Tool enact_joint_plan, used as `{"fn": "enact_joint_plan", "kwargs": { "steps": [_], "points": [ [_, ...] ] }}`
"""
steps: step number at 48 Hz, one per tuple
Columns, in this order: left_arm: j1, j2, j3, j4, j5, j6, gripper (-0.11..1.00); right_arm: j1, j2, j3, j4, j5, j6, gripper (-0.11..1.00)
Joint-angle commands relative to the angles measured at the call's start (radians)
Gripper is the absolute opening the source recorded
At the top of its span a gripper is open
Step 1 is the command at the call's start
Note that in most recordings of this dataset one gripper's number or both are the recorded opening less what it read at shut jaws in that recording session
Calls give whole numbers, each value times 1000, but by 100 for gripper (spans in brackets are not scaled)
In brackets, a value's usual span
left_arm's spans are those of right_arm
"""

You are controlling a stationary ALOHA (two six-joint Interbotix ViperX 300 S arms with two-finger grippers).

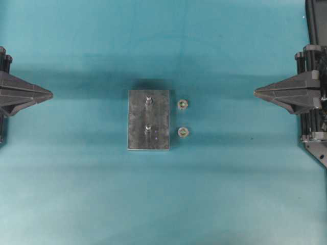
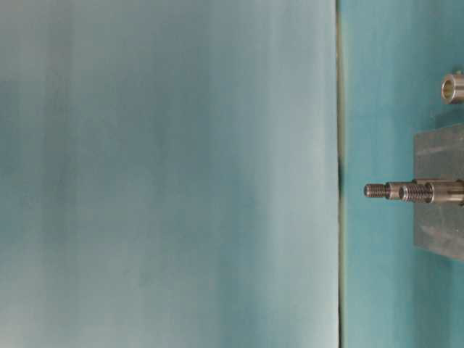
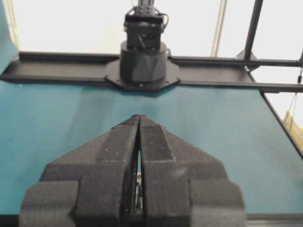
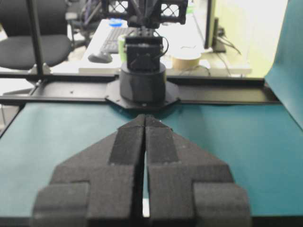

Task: Insert the washer onto the shaft.
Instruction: 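Move the right gripper over the upper metal washer beside the block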

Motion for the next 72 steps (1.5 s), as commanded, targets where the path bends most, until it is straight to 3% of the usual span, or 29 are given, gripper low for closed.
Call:
{"fn": "enact_joint_plan", "kwargs": {
  "steps": [1,6,10,19,22,29,45,56,61,72],
  "points": [
    [-15,-3,-2,11,-5,-41,0,-6,12,3,3,-2,28,1],
    [-15,-11,-8,11,2,-87,0,-18,15,-8,55,183,40,1],
    [-15,-15,-26,11,44,-84,0,-34,17,-46,63,379,48,1],
    [-15,6,-138,11,336,-74,0,-60,67,-167,61,770,48,1],
    [-14,26,-186,15,446,-69,0,-61,100,-204,61,844,48,1],
    [-12,57,-221,18,568,-54,0,-64,207,-275,61,887,48,1],
    [-12,78,-218,18,623,-69,0,-135,528,-459,58,966,31,1],
    [-18,72,-222,18,698,-86,0,-167,680,-583,57,1040,-91,2],
    [-18,74,-219,18,703,-86,0,-175,744,-623,58,1049,-153,17],
    [-18,72,-216,20,707,-87,0,-167,868,-690,58,1060,-215,82]
  ]
}}
